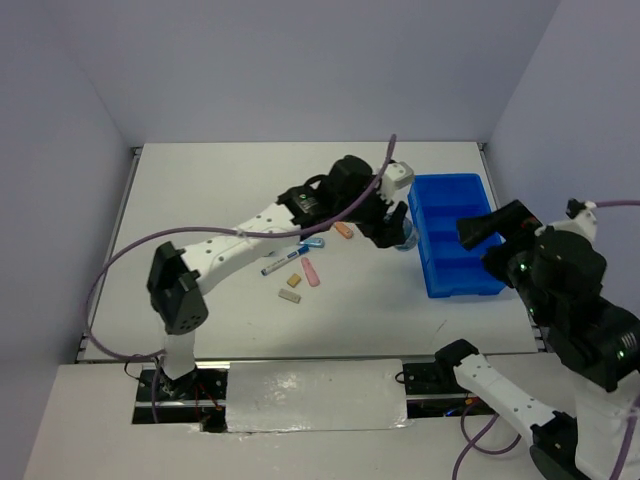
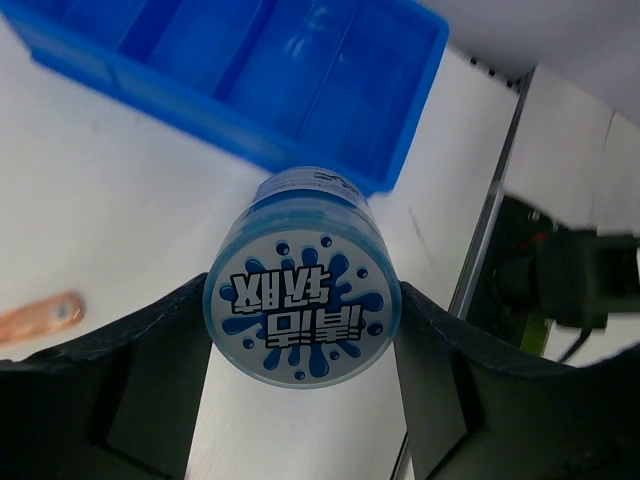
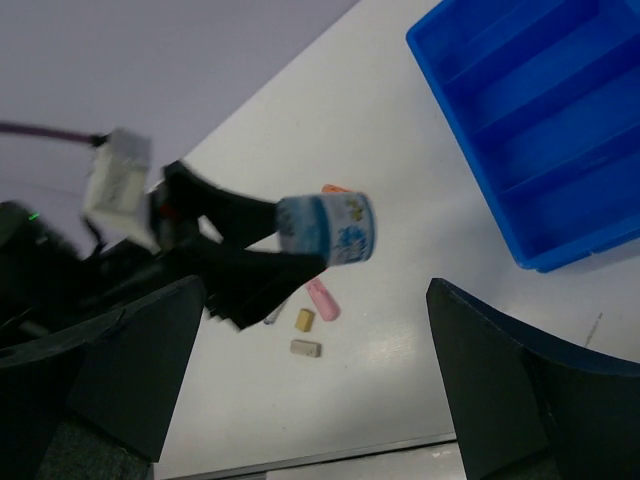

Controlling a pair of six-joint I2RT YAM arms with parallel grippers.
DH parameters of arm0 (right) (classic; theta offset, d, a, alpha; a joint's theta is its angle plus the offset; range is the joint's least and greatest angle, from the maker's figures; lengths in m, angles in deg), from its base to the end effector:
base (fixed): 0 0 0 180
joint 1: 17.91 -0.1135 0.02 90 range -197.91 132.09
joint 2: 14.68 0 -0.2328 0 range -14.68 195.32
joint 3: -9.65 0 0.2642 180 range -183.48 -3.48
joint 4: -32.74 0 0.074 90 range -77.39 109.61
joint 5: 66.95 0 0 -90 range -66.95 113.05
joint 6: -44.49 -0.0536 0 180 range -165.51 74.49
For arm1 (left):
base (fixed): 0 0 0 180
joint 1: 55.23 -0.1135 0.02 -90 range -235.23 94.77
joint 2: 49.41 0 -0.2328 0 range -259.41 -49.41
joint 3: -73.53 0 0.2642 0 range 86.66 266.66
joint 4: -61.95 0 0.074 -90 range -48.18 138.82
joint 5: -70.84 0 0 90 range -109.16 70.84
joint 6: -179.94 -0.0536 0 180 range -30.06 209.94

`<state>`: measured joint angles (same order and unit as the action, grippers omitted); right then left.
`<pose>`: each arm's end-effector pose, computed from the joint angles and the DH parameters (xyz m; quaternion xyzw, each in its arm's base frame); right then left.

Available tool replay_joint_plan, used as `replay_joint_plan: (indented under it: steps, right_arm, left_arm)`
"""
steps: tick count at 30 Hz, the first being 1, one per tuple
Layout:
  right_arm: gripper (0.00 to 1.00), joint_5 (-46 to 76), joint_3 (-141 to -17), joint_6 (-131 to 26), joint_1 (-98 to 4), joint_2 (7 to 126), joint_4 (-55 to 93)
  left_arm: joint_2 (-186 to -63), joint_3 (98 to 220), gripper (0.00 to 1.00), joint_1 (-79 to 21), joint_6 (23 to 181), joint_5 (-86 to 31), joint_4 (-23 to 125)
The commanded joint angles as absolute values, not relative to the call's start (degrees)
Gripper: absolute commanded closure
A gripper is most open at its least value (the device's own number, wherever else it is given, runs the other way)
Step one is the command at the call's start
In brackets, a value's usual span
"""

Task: Sort the stationery into containers
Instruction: Place the stationery in the storage box.

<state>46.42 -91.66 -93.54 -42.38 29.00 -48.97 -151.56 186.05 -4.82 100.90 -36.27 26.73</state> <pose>0.1049 0.0244 0.4472 0.2756 0.7819 0.1780 0.5301 0.2699 -0.3511 0.3360 0.3566 0.7574 -0.3795 0.3939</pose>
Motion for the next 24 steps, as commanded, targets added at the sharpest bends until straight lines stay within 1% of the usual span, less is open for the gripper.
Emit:
replay_joint_plan:
  steps: [1,5,6,9,16,20,24]
  right_arm:
    - [0.0,48.37,-92.78,-96.22,-42.17,25.06,-53.96]
    - [0.0,46.34,-92.42,-97.02,-42.25,21.27,-54.92]
    - [0.0,46.25,-92.68,-97.1,-42.17,21.09,-56.31]
    - [0.0,45.81,-94.18,-96.49,-42.08,20.56,-58.52]
    - [0.0,44.49,-97.34,-95.0,-42.17,20.91,-61.6]
    - [0.0,45.19,-99.19,-93.51,-42.17,21.7,-62.39]
    - [0.0,45.72,-100.42,-92.19,-42.17,22.58,-62.57]
  left_arm:
    - [-160.04,196.85,1.0,-1.62,105.39,-34.81,34.23]
    - [-169.98,207.75,1.0,0.22,108.48,-34.63,35.81]
    - [-171.91,212.12,1.0,0.84,108.83,-34.98,35.9]
    - [-179.11,218.29,1.0,1.81,110.5,-35.59,36.69]
    - [-184.23,219.81,0.99,2.78,112.35,-36.04,41.17]
    - [-187.47,220.34,0.95,3.48,111.21,-36.57,40.65]
    - [-189.59,221.48,0.94,4.62,109.02,-34.99,38.45]
